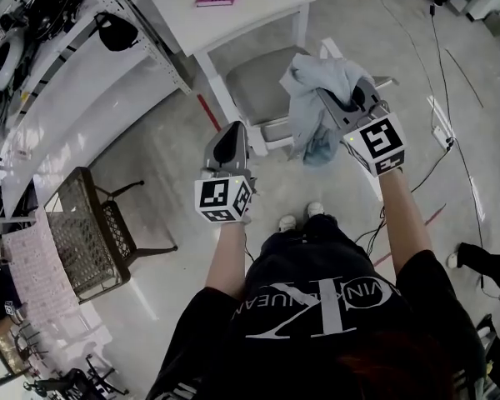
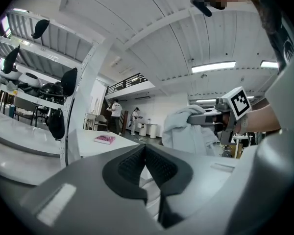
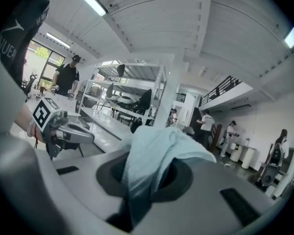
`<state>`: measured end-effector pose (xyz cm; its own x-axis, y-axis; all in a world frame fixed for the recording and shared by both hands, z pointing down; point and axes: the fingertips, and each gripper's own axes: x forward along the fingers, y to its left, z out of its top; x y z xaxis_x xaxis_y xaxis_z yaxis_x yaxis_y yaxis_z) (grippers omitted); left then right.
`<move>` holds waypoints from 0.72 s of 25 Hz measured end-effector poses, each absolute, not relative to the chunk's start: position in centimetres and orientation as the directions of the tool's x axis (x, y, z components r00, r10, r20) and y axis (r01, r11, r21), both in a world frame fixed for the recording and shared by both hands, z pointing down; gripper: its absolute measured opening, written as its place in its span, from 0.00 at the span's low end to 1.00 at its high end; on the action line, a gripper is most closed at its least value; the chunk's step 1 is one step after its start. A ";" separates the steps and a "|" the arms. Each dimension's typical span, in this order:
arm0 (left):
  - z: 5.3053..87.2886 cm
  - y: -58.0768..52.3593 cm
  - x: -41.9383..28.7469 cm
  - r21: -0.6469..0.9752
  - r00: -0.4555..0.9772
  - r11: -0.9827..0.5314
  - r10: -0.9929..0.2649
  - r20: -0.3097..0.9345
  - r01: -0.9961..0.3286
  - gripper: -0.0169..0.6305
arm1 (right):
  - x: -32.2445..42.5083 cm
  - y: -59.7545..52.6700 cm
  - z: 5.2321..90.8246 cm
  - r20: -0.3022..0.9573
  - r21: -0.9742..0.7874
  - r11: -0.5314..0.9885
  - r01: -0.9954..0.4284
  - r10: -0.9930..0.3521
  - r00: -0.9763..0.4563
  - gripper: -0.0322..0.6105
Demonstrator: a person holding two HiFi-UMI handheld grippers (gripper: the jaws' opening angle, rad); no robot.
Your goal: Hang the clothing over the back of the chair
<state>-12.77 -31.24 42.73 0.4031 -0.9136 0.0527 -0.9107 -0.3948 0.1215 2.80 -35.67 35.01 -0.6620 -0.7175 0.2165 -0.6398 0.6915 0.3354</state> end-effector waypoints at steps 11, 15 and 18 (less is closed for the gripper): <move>42.5 -32.0 -11.7 0.121 0.346 -0.338 -0.937 0.048 -0.933 0.04 | 2.4 -40.8 34.6 0.233 0.340 0.720 -0.605 -0.688 -0.688 0.14; 42.9 -32.5 -11.5 0.108 0.326 -0.319 -0.944 0.058 -0.942 0.04 | 2.3 -42.2 36.8 0.295 0.320 0.739 -0.593 -0.672 -0.679 0.14; 42.8 -33.2 -11.8 0.095 0.311 -0.304 -0.948 0.070 -0.948 0.04 | 2.0 -42.7 40.3 0.406 0.257 0.775 -0.578 -0.629 -0.663 0.14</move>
